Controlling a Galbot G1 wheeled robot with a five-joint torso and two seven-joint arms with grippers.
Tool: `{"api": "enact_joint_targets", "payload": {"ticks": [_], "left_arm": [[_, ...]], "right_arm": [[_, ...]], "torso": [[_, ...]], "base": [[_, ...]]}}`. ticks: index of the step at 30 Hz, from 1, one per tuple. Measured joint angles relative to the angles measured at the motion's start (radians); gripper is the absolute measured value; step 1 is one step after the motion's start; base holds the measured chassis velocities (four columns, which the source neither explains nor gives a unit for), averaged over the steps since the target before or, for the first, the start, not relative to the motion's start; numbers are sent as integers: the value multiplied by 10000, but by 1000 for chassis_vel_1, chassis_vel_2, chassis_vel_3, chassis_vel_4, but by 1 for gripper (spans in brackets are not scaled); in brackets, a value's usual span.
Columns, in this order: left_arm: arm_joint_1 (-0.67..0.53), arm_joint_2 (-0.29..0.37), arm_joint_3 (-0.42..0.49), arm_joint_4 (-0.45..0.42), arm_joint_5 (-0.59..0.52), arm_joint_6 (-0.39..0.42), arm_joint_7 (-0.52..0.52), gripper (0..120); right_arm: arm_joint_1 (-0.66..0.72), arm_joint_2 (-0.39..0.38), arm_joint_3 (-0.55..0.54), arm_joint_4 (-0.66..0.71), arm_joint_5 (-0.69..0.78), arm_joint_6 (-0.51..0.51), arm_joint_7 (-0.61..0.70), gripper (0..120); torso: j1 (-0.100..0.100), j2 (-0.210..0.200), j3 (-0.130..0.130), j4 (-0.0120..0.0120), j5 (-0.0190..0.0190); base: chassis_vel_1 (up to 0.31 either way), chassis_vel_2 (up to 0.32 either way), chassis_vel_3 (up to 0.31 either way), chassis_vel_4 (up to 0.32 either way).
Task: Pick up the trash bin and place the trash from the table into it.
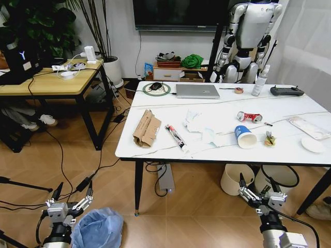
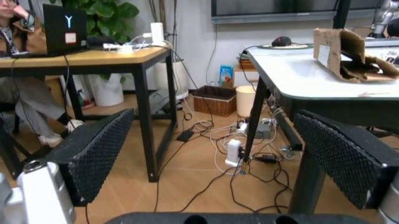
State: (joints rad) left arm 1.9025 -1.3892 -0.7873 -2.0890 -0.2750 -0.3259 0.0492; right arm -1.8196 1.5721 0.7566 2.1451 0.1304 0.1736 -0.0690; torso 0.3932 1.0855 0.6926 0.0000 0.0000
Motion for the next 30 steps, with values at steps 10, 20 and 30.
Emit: {"api": "enact_joint_targets", "payload": {"ticks": [10, 20, 30], "left_arm": [[-59, -43, 74, 64, 45, 11, 16, 100], [-96, -67, 123, 166, 105, 34, 36, 100], [-118, -26, 105, 357, 205, 48, 44, 100]], "right_arm": [[-13, 13, 10, 1, 0, 0, 6, 100], [90, 127, 20, -56, -6, 0, 28, 100], [130, 231, -18, -201, -114, 79, 41, 100]], "torso": [[-239, -532, -294, 0, 0], [-478, -1079, -602, 0, 0], [-673, -1539, -866, 0, 0]], "base": [[0, 0, 0, 0], [0, 0, 0, 0], [0, 0, 0, 0]]}}
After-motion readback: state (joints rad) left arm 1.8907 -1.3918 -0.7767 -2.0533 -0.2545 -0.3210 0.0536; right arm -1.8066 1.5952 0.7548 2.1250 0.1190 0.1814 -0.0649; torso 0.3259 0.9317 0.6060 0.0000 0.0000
